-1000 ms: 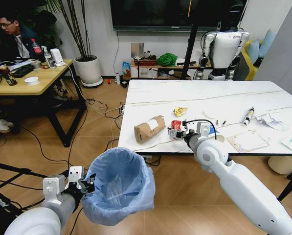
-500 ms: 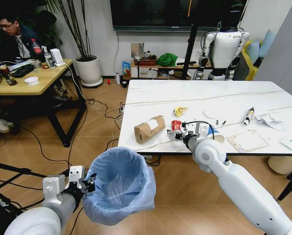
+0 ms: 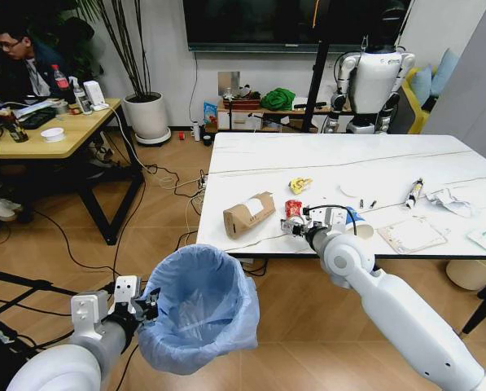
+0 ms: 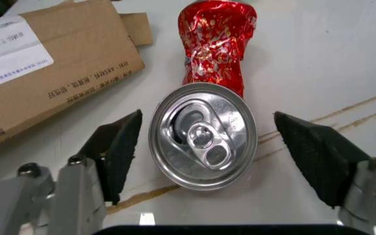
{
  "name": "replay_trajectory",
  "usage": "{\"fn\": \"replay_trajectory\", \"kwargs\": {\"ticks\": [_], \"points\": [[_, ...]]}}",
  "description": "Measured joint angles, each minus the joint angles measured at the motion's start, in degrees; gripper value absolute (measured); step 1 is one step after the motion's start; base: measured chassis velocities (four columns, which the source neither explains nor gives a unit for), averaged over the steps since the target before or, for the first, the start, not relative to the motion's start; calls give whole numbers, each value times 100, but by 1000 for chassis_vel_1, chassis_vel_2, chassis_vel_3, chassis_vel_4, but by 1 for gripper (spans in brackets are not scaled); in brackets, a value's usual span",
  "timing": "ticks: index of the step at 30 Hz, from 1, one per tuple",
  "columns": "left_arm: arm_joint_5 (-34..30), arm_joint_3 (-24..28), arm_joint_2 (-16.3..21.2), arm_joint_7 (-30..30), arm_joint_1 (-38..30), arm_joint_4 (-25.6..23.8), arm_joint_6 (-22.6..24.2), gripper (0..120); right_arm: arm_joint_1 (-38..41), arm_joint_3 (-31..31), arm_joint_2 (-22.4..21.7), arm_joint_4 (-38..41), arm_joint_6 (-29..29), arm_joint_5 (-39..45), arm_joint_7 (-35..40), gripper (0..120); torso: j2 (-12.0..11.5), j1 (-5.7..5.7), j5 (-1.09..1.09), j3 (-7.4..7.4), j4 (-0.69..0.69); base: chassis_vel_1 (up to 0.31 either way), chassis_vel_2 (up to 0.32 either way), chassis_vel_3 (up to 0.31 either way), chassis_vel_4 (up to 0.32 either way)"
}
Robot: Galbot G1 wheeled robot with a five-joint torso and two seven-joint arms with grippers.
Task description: Pick up the trash bin and place the trash from the table into it.
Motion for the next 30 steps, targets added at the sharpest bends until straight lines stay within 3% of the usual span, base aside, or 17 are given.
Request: {"fn": "replay_trajectory", "kwargs": {"ticks": [5,8,18,25,30], "points": [[-11,-7,27,0,-1,0,0,0,-5,-17,1,-31,6,-189,-39,53,0,0,0,0,0,0,0,0,0],[-15,-8,33,0,-5,0,0,0,-5,-19,1,-30,8,-196,-39,48,0,0,0,0,0,0,0,0,0],[-25,-8,38,-1,-19,0,0,0,-47,74,-29,109,49,-206,-39,47,-1,0,0,0,0,0,0,0,0],[-41,39,34,-108,-64,0,0,0,24,244,-100,627,103,196,-25,47,-1,0,0,-1,1,0,0,0,0],[-120,132,79,-183,-168,0,0,0,71,357,-246,1441,158,772,-266,47,-1,0,0,-1,0,0,0,0,0]]}}
